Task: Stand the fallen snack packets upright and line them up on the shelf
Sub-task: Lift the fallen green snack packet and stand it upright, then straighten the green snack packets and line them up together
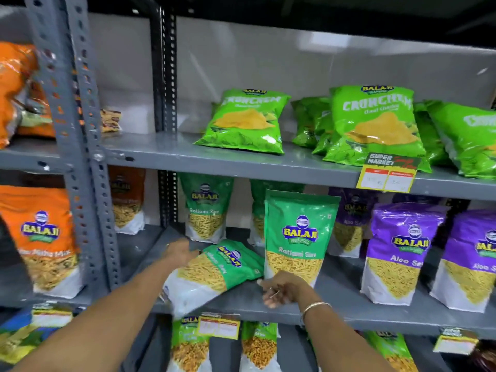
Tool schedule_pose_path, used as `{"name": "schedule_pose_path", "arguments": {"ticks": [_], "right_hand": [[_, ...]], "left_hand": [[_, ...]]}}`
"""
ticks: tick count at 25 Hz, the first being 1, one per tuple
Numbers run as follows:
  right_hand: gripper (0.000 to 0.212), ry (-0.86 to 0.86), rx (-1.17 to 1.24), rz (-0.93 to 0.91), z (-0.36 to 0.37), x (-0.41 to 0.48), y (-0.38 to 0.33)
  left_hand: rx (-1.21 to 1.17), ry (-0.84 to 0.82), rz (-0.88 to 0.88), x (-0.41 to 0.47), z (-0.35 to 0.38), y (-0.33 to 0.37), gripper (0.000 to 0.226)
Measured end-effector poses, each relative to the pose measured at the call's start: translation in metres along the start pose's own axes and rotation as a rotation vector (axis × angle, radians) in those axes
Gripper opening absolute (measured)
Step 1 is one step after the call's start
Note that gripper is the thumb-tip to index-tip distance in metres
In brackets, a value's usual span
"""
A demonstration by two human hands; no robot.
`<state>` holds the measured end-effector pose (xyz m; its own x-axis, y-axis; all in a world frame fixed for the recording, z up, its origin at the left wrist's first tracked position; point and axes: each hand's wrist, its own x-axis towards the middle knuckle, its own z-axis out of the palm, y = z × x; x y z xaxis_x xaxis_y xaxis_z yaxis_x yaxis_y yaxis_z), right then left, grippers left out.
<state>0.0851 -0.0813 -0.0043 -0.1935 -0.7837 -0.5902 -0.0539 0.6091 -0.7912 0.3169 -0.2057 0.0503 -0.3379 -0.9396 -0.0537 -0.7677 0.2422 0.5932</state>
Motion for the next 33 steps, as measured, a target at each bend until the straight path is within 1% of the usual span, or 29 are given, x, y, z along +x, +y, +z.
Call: {"name": "schedule_pose_path", "arguments": {"ticks": [3, 5, 8, 11, 12, 13, 15, 17, 19, 20, 21, 22, 24, 25, 26, 28, 30, 31, 32, 33], "right_hand": [[0.023, 0.106, 0.233, -0.016, 0.055, 0.024, -0.003], [0.022, 0.120, 0.421, -0.016, 0.084, 0.036, -0.005], [0.021, 0.173, 0.587, -0.025, 0.114, 0.046, -0.013], [0.006, 0.142, 0.699, -0.072, 0.131, 0.041, -0.015], [0.008, 0.151, 0.697, -0.109, 0.134, 0.037, -0.016], [0.012, 0.161, 0.689, -0.146, 0.135, 0.034, -0.016], [0.014, 0.219, 0.599, -0.215, 0.138, 0.022, -0.020], [0.018, 0.265, 0.538, -0.305, 0.140, 0.009, -0.028], [0.018, 0.300, 0.442, -0.332, 0.141, -0.005, -0.037], [0.018, 0.303, 0.402, -0.338, 0.141, -0.010, -0.040], [0.017, 0.298, 0.383, -0.348, 0.142, -0.014, -0.042], [0.017, 0.295, 0.369, -0.345, 0.143, -0.017, -0.044], [0.018, 0.292, 0.350, -0.345, 0.143, -0.021, -0.046], [0.021, 0.291, 0.335, -0.348, 0.143, -0.023, -0.048], [0.026, 0.297, 0.310, -0.351, 0.143, -0.024, -0.051], [0.026, 0.333, 0.247, -0.377, 0.138, -0.021, -0.057], [0.018, 0.374, 0.181, -0.405, 0.132, -0.011, -0.062], [0.011, 0.395, 0.143, -0.431, 0.131, -0.006, -0.063], [0.018, 0.410, 0.110, -0.460, 0.129, 0.001, -0.065], [0.031, 0.421, 0.089, -0.482, 0.126, 0.007, -0.065]], "left_hand": [[-0.068, -0.216, 0.003, 0.023, -0.023, -0.043, 0.051], [-0.118, -0.370, -0.031, 0.033, -0.027, -0.065, 0.057], [-0.184, -0.522, -0.091, 0.042, -0.021, -0.084, 0.060], [-0.186, -0.549, -0.113, 0.044, -0.015, -0.092, 0.077], [-0.200, -0.551, -0.109, 0.045, -0.014, -0.095, 0.079], [-0.220, -0.556, -0.108, 0.042, -0.015, -0.098, 0.079], [-0.256, -0.568, -0.106, 0.032, -0.016, -0.103, 0.076], [-0.281, -0.587, -0.083, 0.019, -0.015, -0.109, 0.066], [-0.353, -0.562, -0.072, 0.005, -0.014, -0.110, 0.042], [-0.400, -0.518, -0.073, 0.000, -0.015, -0.111, 0.032], [-0.444, -0.473, -0.067, -0.004, -0.016, -0.109, 0.032], [-0.479, -0.424, -0.051, -0.007, -0.017, -0.107, 0.040], [-0.462, -0.347, -0.014, -0.005, -0.015, -0.105, 0.073], [-0.447, -0.324, 0.002, -0.003, -0.012, -0.104, 0.083], [-0.440, -0.305, 0.004, -0.003, -0.011, -0.102, 0.086], [-0.414, -0.245, 0.003, -0.008, -0.010, -0.093, 0.076], [-0.385, -0.191, -0.003, -0.009, -0.006, -0.086, 0.067], [-0.371, -0.172, -0.011, -0.007, -0.002, -0.083, 0.067], [-0.365, -0.157, -0.023, -0.003, 0.001, -0.079, 0.070], [-0.361, -0.141, -0.021, 0.002, 0.005, -0.076, 0.071]]}}
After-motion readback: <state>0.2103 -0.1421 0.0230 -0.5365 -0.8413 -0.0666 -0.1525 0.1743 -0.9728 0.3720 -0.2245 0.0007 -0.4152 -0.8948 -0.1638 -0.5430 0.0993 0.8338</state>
